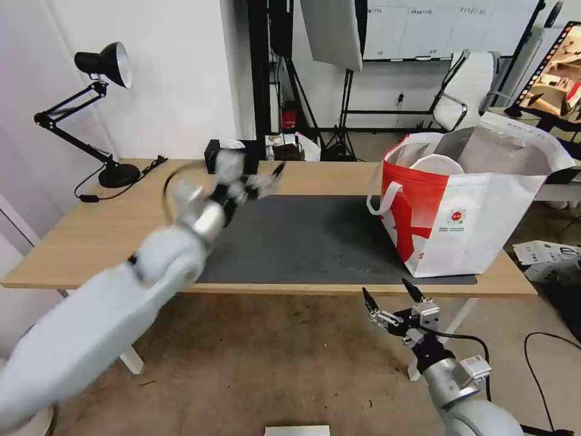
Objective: Pick up the trash from the table and place it into the takeout bag.
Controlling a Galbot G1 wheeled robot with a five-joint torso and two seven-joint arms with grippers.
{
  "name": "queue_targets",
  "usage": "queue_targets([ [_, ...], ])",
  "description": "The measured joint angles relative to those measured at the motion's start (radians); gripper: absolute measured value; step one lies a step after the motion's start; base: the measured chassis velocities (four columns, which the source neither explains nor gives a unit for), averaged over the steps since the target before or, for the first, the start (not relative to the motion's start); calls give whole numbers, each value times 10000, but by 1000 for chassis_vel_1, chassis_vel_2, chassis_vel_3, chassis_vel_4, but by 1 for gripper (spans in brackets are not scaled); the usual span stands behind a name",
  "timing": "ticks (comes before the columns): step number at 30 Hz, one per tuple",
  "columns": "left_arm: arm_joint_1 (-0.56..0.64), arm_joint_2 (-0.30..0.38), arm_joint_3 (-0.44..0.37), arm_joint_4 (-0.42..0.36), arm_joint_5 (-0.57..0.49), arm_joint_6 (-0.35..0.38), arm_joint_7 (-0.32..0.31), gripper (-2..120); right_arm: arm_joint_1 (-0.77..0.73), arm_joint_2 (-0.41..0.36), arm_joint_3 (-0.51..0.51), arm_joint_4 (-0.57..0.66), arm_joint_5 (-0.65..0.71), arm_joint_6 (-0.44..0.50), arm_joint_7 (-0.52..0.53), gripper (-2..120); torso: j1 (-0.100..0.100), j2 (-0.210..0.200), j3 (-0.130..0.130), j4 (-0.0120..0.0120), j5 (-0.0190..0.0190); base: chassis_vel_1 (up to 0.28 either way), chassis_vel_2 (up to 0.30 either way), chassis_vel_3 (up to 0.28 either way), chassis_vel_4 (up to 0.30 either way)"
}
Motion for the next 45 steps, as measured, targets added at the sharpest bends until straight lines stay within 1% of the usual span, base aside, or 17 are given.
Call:
queue_targets([
  [1,0,0,0,0,0,0,0,100,0,0,0,0,0,0,0,100,0,0,0,0,0,0,0,0,0],
  [3,933,-93,-450,-232,531,-352,-117,100,1,0,0,0,0,0,-1,100,-1,0,-1,3,-3,0,0,0,0],
  [5,1193,-261,-481,-285,713,-432,-143,100,0,0,-1,0,0,0,-2,100,-1,1,-1,2,4,0,0,0,0],
  [7,1989,-877,-583,-414,1496,-571,-251,100,1,0,0,0,0,0,0,100,1,0,1,-11,-3,0,0,0,0],
  [8,1989,-877,-583,-414,1496,-571,-251,100,1,0,0,0,0,0,0,100,1,0,1,-11,-3,0,0,0,0],
  [10,2859,-1262,-1033,-575,2063,-709,-335,100,0,0,0,0,0,0,-1,100,1,0,0,-5,0,0,0,0,0],
  [11,2859,-1262,-1033,-575,2063,-709,-335,100,0,0,0,0,0,0,-1,100,1,0,0,-5,0,0,0,0,0],
  [15,4668,-2048,-2292,-810,3151,-1071,-367,100,0,1,0,0,0,0,-1,100,1,0,0,0,-2,0,0,0,0],
  [16,4668,-2048,-2292,-810,3151,-1071,-367,100,0,1,0,0,0,0,-1,100,1,0,0,0,-2,0,0,0,0],
  [19,5698,-2590,-2893,-863,3885,-1502,-332,100,0,0,0,0,0,0,-1,100,0,0,0,-2,0,0,0,0,0],
  [20,5698,-2590,-2893,-863,3885,-1502,-332,100,0,0,0,0,0,0,-1,100,0,0,0,-2,0,0,0,0,0],
  [22,6280,-3018,-3249,-963,4183,-1639,-75,100,0,0,0,0,0,-1,-1,100,1,0,0,-1,0,0,0,0,0],
  [23,6280,-3018,-3249,-963,4183,-1639,-75,100,0,0,0,0,0,-1,-1,100,1,0,0,-1,0,0,0,0,0],
  [25,6733,-3438,-3504,-1059,4443,-1695,26,100,0,0,0,0,0,0,-1,100,0,0,0,-1,-1,0,0,0,0],
  [28,7006,-3737,-3743,-1117,4685,-1696,28,100,0,0,0,0,0,0,-1,100,0,0,0,-2,1,0,0,0,0],
  [36,7560,-4114,-4179,-1262,4713,-1682,5,100,1,0,0,0,0,-1,-1,100,0,-1,1,-2,0,0,0,0,0],
  [45,7807,-4391,-4218,-1232,4838,-1680,8,100,0,0,0,0,0,0,-1,100,1,-1,1,-3,0,0,0,0,0],
])
